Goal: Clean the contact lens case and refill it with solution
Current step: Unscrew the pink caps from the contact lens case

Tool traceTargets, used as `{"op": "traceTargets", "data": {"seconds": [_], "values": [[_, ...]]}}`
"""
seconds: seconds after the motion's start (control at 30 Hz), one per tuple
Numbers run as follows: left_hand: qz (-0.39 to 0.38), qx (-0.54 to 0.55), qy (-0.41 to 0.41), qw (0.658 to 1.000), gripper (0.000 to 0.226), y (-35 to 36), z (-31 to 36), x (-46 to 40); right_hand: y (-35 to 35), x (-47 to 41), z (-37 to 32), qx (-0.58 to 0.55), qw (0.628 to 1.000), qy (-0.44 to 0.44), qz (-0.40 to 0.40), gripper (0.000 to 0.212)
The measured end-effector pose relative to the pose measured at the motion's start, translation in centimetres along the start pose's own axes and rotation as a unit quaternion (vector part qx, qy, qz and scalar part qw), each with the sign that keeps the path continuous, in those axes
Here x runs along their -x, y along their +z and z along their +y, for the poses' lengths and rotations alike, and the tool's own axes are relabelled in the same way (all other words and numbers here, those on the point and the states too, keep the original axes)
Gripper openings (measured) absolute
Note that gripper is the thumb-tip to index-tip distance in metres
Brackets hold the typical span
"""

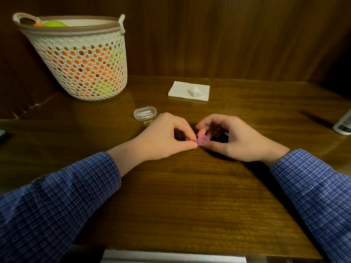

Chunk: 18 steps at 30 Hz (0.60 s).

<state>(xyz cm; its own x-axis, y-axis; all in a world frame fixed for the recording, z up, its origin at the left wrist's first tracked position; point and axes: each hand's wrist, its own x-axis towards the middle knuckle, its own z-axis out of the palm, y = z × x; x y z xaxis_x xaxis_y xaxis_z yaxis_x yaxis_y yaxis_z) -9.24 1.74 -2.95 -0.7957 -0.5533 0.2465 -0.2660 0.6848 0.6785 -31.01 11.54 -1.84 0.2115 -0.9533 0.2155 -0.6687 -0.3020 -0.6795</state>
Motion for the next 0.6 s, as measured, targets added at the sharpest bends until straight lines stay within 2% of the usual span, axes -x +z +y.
{"op": "traceTargets", "data": {"seconds": [0.17,0.37,0.5,0.6], "values": [[0.005,0.004,-0.002,1.0,0.013,0.1,-0.2,0.0,-0.5,-0.1,0.1,-0.062,0.997,0.021,0.028,0.036],[0.017,0.036,-0.008,0.999,0.019,0.1,-0.4,0.0,-1.0,-0.3,0.4,-0.261,0.962,0.056,0.061,0.028],[0.082,0.07,-0.01,0.994,0.029,0.1,-0.3,0.1,-1.1,-0.5,0.7,-0.352,0.932,0.053,0.063,0.029],[0.126,0.078,0.007,0.989,0.033,0.3,0.2,0.2,-0.9,-0.6,0.6,-0.373,0.924,0.047,0.072,0.032]]}}
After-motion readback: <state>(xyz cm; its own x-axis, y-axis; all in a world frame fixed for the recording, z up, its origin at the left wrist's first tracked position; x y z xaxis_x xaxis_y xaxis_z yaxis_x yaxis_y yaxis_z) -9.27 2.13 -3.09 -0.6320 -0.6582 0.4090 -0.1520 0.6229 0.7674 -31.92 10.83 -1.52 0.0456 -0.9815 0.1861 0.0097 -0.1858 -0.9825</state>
